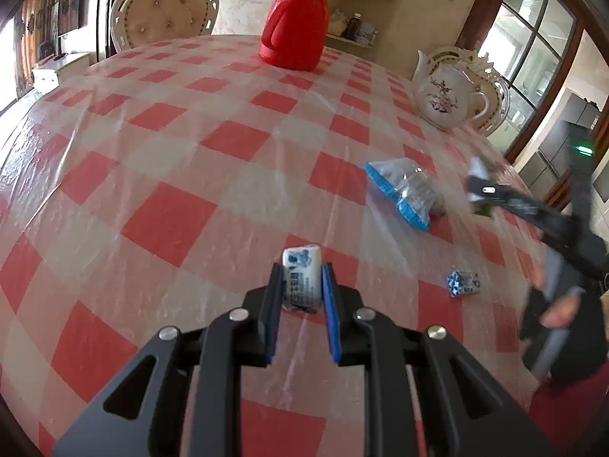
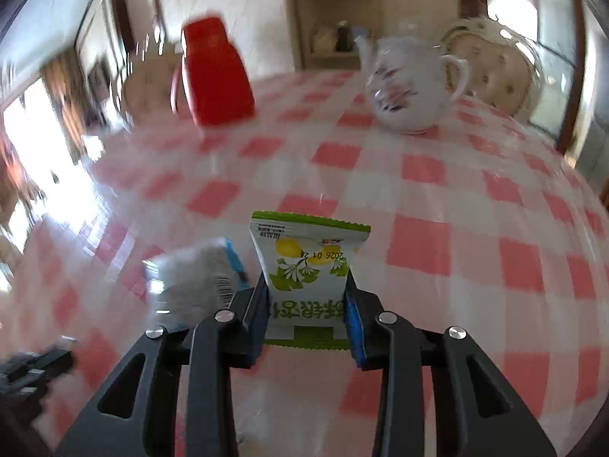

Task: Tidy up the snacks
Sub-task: 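Grasp the yellow-green juice packet with the right tool, then carry the candy and juice packet over the white box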

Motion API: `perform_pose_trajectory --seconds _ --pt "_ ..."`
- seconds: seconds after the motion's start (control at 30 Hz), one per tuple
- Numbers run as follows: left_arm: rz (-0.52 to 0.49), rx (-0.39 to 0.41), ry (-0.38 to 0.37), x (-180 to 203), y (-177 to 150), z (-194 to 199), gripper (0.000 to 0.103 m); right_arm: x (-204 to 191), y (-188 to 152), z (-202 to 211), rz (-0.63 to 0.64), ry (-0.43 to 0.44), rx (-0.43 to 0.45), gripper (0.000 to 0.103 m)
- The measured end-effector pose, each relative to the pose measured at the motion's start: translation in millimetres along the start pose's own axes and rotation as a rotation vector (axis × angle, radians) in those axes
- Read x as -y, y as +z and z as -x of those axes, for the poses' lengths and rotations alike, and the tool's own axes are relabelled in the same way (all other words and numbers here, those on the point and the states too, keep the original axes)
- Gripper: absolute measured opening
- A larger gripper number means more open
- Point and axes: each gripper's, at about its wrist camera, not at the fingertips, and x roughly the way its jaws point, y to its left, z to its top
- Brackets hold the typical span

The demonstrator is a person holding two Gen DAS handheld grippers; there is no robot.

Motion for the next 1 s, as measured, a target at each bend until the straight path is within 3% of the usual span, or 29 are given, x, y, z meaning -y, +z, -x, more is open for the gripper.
perform_pose_trajectory --seconds 0.17,0.37,0.53,0.67,1.0 --pt "0.022 -0.041 -0.016 -6.2 -0.3 -11.5 0.020 -23.2 -38.6 33.5 -0.032 0.096 -0.014 0.035" --pt "-0.008 -0.014 -0.007 -0.8 0.1 -5.4 0.020 -81.5 -92.2 75.4 0.017 0.175 -0.012 0.035" --pt "-0.015 0.030 0.000 0.2 1.9 7.3 0.020 -101.8 -127.7 86.5 0.031 0.166 -0.040 0.035" --pt "-0.011 0.058 0.014 -3.7 -6.4 22.1 0.020 -100.8 -131.5 89.0 0.028 0.149 -0.025 0.035" --pt "0.075 0.118 0.087 -29.4 -65.6 74.1 0.020 -100.9 -131.9 87.0 0.038 0.164 -0.031 0.035"
